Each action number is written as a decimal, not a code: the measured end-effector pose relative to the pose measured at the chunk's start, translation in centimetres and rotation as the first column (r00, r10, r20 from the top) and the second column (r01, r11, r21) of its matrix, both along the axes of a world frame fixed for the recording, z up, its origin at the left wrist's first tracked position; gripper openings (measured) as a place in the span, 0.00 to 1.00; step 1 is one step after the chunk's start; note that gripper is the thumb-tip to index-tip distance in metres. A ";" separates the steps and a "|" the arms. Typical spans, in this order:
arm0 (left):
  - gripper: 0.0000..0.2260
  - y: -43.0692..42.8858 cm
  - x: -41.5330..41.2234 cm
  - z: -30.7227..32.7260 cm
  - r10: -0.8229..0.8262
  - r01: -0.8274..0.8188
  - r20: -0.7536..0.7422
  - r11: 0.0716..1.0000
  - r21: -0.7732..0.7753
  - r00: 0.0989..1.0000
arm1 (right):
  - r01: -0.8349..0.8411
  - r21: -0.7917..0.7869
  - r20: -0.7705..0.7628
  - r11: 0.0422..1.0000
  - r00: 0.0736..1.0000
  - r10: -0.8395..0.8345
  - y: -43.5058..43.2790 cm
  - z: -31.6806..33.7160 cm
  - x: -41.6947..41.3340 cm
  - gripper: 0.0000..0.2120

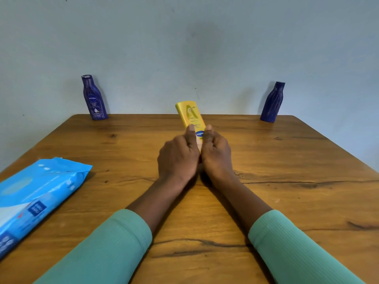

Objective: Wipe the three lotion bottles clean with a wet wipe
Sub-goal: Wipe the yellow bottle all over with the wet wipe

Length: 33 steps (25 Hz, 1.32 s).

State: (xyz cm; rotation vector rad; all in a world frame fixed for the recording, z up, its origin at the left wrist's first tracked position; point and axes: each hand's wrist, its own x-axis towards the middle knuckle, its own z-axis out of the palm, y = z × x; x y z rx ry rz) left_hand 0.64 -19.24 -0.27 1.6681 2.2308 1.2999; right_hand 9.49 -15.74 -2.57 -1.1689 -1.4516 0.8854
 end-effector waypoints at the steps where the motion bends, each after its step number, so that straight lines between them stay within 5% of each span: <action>1: 0.30 -0.6 0.8 -0.3 -0.059 0.056 -0.088 0.998 -0.028 0.994 | 0.015 -0.028 -0.049 0.999 0.999 -0.016 0.4 -0.1 0.3 0.27; 4: 0.28 -1.4 1.4 -1.0 -0.112 0.101 -0.224 0.993 -0.061 0.968 | 0.012 -0.040 -0.094 0.999 0.995 -0.015 0.9 -0.4 0.8 0.25; 10: 0.31 1.0 -1.6 0.0 0.112 -0.111 0.168 0.994 -0.016 0.979 | -0.134 0.016 -0.096 0.991 0.986 0.135 -0.5 0.5 -0.1 0.17; 15: 0.35 1.5 -7.5 -0.3 0.155 -0.164 0.229 0.986 0.018 0.961 | -0.321 -0.005 -0.054 0.947 0.946 0.320 -1.9 0.5 0.1 0.18; 22: 0.28 -0.3 -11.7 -0.6 0.101 -0.111 -0.075 0.984 -0.141 0.992 | -0.241 -0.090 -0.519 0.966 0.840 0.161 -0.3 1.8 1.4 0.12; 25: 0.26 0.6 -11.3 -1.1 0.043 -0.120 -0.306 0.964 -0.237 0.951 | -0.141 -0.042 -0.402 0.989 0.909 0.112 3.5 3.1 0.4 0.13; 33: 0.24 2.2 -11.3 -1.1 -0.055 -0.040 -0.361 0.968 -0.249 0.931 | -0.009 0.066 0.038 0.998 0.999 0.006 17.7 8.0 -5.0 0.15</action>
